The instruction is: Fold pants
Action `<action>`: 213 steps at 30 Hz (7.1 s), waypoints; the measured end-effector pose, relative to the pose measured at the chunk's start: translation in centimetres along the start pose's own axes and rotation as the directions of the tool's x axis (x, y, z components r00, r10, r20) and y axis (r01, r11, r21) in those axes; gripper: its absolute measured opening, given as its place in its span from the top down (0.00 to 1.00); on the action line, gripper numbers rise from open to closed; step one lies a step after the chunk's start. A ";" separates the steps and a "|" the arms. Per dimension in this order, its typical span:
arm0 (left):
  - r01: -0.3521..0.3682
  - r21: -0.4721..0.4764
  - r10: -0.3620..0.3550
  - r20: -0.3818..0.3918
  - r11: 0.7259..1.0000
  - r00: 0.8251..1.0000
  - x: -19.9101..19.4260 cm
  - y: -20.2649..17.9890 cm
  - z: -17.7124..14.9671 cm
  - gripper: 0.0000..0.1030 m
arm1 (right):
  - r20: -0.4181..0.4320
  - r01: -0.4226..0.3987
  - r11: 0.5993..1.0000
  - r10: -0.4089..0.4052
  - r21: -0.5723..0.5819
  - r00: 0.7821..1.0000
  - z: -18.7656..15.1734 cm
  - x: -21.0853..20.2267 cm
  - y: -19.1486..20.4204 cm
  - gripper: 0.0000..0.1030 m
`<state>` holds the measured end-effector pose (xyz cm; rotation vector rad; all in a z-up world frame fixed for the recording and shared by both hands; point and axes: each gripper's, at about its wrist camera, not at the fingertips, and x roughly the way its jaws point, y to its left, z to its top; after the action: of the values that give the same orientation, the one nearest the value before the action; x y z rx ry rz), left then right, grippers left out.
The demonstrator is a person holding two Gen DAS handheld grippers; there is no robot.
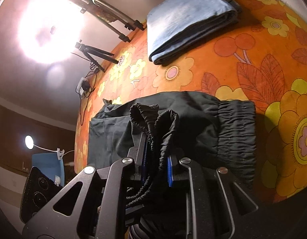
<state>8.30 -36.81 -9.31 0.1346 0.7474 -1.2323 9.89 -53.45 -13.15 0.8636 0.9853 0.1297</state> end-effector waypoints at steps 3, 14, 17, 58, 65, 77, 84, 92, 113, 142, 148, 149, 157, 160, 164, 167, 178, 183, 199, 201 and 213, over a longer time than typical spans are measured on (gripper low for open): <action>0.016 -0.022 -0.017 -0.026 1.000 1.000 0.6 0.1 -0.3 0.84 | -0.001 0.013 1.000 -0.013 0.003 1.000 0.1 0.6 -0.6 0.84; -0.009 -0.048 0.007 -0.043 0.999 0.999 -5.8 2.0 -3.3 0.78 | 0.017 0.039 0.999 -0.039 0.004 0.999 0.2 0.1 -2.1 0.78; -0.087 -0.087 0.086 -0.011 0.992 0.996 -10.0 4.3 -4.7 0.78 | 0.013 0.042 0.999 -0.043 0.023 0.999 0.0 -0.4 -3.1 0.60; -0.442 -0.413 0.455 -0.073 0.796 0.888 -21.0 17.7 -15.6 0.78 | 0.147 0.313 0.937 -0.291 -0.156 0.945 0.2 0.2 1.2 0.52; -0.443 -0.466 0.478 -0.048 0.766 0.877 -23.2 18.2 -16.0 0.77 | 0.209 0.251 0.960 -0.221 -0.127 0.953 -0.3 -2.9 0.7 0.52; -0.386 -0.592 0.428 -0.075 0.708 0.901 -23.8 19.3 -18.5 0.58 | 0.154 0.148 0.906 -0.093 -0.397 0.984 -4.4 1.0 10.9 0.52; -0.339 -0.633 0.407 -0.042 0.696 0.913 -23.5 19.4 -19.5 0.60 | 0.004 0.056 0.830 -0.064 -0.554 0.998 -6.1 7.7 19.5 0.52; -0.290 -0.672 0.391 -0.001 0.682 0.920 -23.9 19.5 -20.5 0.68 | -0.192 -0.028 0.798 -0.110 -0.602 0.975 -8.0 21.0 28.0 0.52; -0.355 -0.611 0.443 -0.007 0.708 0.897 -24.4 17.9 -20.8 0.95 | -0.214 0.080 0.805 -0.250 -0.588 0.944 -8.1 30.5 28.4 0.52; -0.366 -0.622 0.441 -0.037 0.692 0.897 -24.4 18.5 -20.5 0.63 | -0.211 0.130 0.738 -0.350 -0.663 0.913 -8.7 30.5 32.8 0.51; -0.302 -0.681 0.403 -0.012 0.667 0.915 -24.2 19.3 -20.8 0.63 | -0.214 0.173 0.721 -0.411 -0.671 0.886 -9.1 32.0 33.3 0.51; -0.295 -0.684 0.398 -0.008 0.668 0.917 -24.1 19.3 -20.8 0.63 | -0.207 0.186 0.711 -0.427 -0.678 0.880 -9.2 32.3 33.4 0.51; -0.284 -0.670 0.378 -0.006 0.686 0.926 -23.5 19.0 -20.3 0.63 | -0.145 0.275 0.614 -0.545 -0.739 0.826 -10.4 34.2 34.3 0.51; -0.288 -0.664 0.380 -0.006 0.690 0.925 -23.3 19.0 -20.0 0.63 | -0.127 0.304 0.592 -0.575 -0.746 0.808 -10.6 34.6 34.2 0.51; -0.304 -0.652 0.392 -0.011 0.695 0.920 -23.1 19.0 -19.8 0.63 | -0.123 0.315 0.578 -0.593 -0.753 0.796 -10.8 35.1 33.9 0.51; -0.313 -0.647 0.400 -0.014 0.695 0.916 -23.0 19.3 -19.7 0.63 | -0.120 0.322 0.578 -0.597 -0.750 0.793 -10.9 35.3 33.6 0.51; -0.333 -0.626 0.411 -0.022 0.705 0.911 -22.2 19.7 -18.8 0.53 | -0.161 0.309 0.649 -0.560 -0.696 0.813 -10.1 34.1 32.9 0.90; -0.339 -0.624 0.422 -0.016 0.704 0.907 -22.0 19.9 -18.6 0.49 | -0.173 0.280 0.686 -0.513 -0.672 0.841 -9.0 32.6 32.3 0.94; -0.317 -0.575 0.449 0.100 0.755 0.888 -22.1 17.7 -17.1 0.93 | -0.205 0.238 0.714 -0.474 -0.658 0.856 -7.9 32.1 32.7 0.79; -0.316 -0.565 0.450 0.112 0.763 0.886 -22.1 17.4 -16.9 0.93 | -0.191 0.241 0.706 -0.474 -0.666 0.860 -7.6 32.2 33.1 0.60; -0.329 -0.489 0.442 0.135 0.808 0.887 -21.3 15.9 -15.6 0.93 | -0.118 0.335 0.535 -0.644 -0.775 0.756 -8.6 36.4 34.8 0.58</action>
<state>12.71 -6.63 -13.37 -0.2404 0.7296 -0.6389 33.55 -8.31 -15.97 -0.2341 1.3954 0.1790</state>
